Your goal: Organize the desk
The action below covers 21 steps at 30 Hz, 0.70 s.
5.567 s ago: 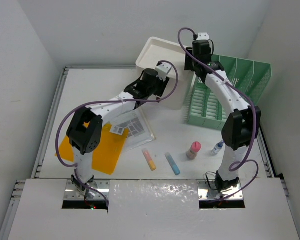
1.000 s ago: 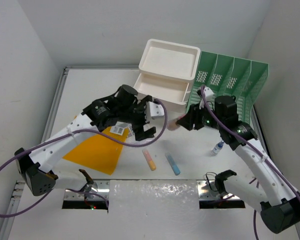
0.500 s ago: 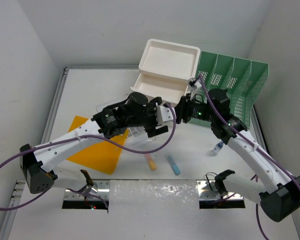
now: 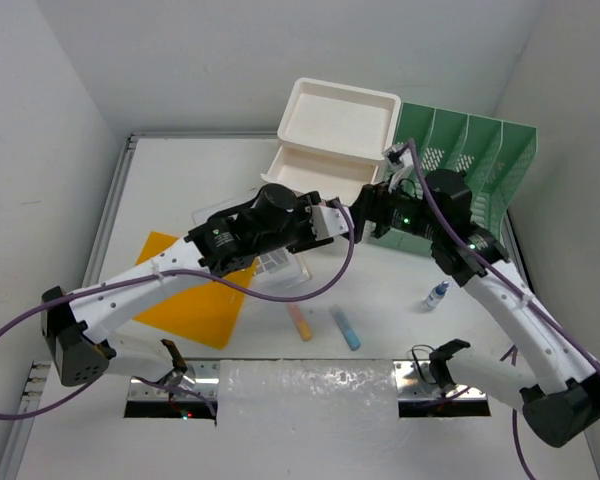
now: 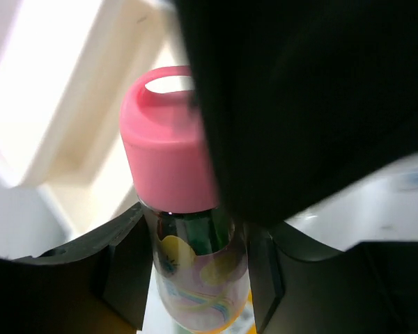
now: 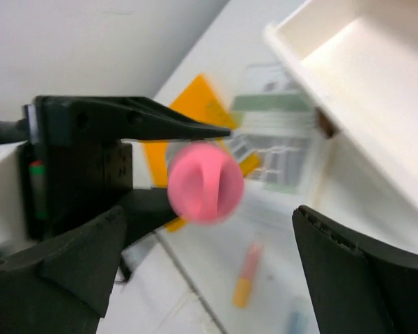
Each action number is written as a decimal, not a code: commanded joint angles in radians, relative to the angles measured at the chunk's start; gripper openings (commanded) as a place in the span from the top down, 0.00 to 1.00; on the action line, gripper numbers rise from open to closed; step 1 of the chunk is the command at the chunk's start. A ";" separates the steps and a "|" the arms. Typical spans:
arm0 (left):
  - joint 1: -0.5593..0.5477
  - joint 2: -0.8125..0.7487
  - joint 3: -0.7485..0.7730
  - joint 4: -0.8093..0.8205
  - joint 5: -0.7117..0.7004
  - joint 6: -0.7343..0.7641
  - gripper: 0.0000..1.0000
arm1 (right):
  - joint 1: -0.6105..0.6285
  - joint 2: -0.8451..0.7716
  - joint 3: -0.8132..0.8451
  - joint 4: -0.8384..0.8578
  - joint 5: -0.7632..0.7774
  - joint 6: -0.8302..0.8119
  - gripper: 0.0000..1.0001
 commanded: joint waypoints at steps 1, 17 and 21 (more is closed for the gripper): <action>0.020 0.012 0.055 0.091 -0.196 0.177 1.00 | 0.002 -0.110 0.142 -0.228 0.285 -0.178 0.01; 0.146 0.405 0.232 0.419 -0.218 0.751 0.46 | 0.001 -0.188 0.178 -0.460 0.718 -0.324 0.01; 0.151 0.405 0.236 0.424 -0.241 0.727 0.01 | 0.001 -0.181 0.188 -0.474 0.715 -0.335 0.01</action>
